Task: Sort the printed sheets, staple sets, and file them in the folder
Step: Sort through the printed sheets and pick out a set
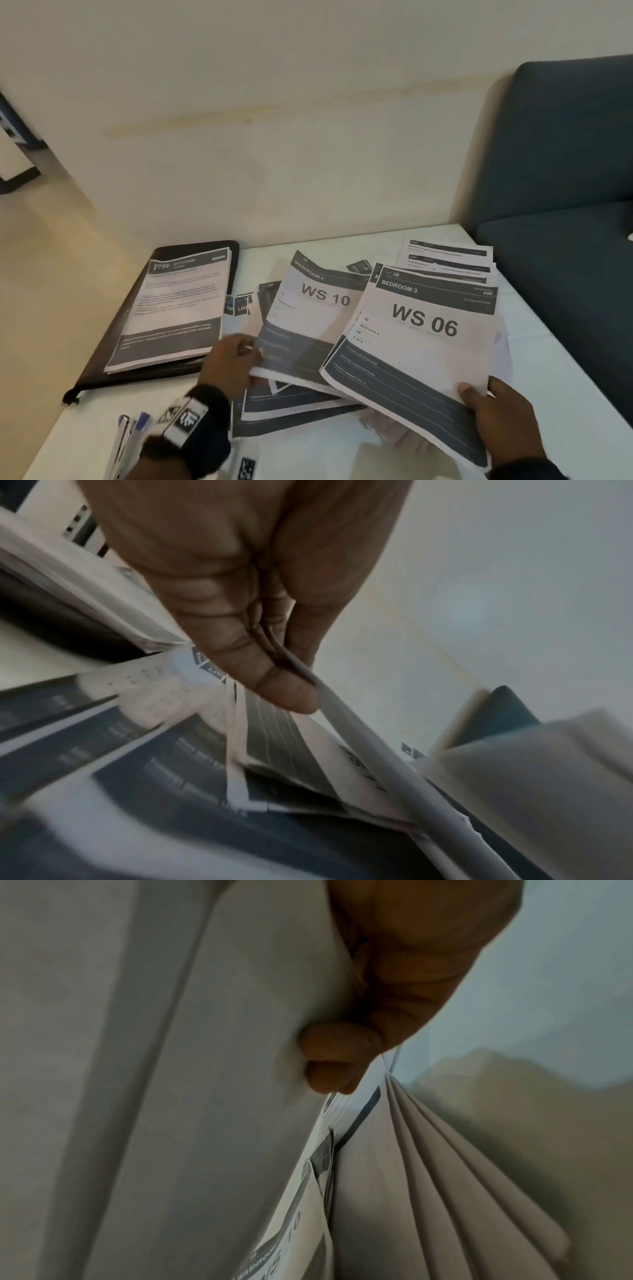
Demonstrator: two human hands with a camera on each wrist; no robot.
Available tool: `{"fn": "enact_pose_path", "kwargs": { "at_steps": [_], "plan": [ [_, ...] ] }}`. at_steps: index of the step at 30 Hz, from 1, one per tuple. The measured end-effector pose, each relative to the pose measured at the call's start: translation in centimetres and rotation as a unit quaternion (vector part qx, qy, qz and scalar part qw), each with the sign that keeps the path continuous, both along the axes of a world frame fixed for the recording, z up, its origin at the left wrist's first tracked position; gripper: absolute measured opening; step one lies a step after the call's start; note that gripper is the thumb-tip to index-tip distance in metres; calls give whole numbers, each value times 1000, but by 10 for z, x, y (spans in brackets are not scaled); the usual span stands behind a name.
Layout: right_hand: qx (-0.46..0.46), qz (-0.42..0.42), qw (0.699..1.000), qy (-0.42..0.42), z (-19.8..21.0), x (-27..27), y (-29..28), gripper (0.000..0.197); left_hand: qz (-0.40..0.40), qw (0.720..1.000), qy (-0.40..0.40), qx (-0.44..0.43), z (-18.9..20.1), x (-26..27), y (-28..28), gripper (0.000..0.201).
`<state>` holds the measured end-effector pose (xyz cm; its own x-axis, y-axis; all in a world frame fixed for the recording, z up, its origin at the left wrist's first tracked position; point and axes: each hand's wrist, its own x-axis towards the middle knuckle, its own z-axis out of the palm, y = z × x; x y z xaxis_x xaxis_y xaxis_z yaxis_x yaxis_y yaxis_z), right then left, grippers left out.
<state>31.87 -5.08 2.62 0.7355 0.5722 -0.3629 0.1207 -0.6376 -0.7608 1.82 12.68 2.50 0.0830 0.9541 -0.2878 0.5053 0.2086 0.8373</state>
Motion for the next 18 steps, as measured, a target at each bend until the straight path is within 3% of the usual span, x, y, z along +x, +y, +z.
{"fn": "enact_pose_path", "kwargs": {
  "at_steps": [5, 8, 11, 14, 18],
  "plan": [
    [-7, 42, 999, -7, -4, -8, 1, 14, 55, 994, -72, -67, -25, -23, -68, 10],
    [-11, 90, 996, -2, -5, -16, 2, 25, 38, 989, -90, -110, -33, -30, -100, 15],
    [-24, 131, 991, 10, -9, -23, 2, 27, -23, 989, -46, -138, -40, -33, -118, 17],
    [-56, 157, 986, 11, -17, -27, 3, 29, -2, 978, -80, -191, -41, -29, -121, 18],
    [-113, 199, 973, -1, -20, -41, 7, 49, -5, 988, -93, -126, -42, -17, -111, 14]
  ]
}}
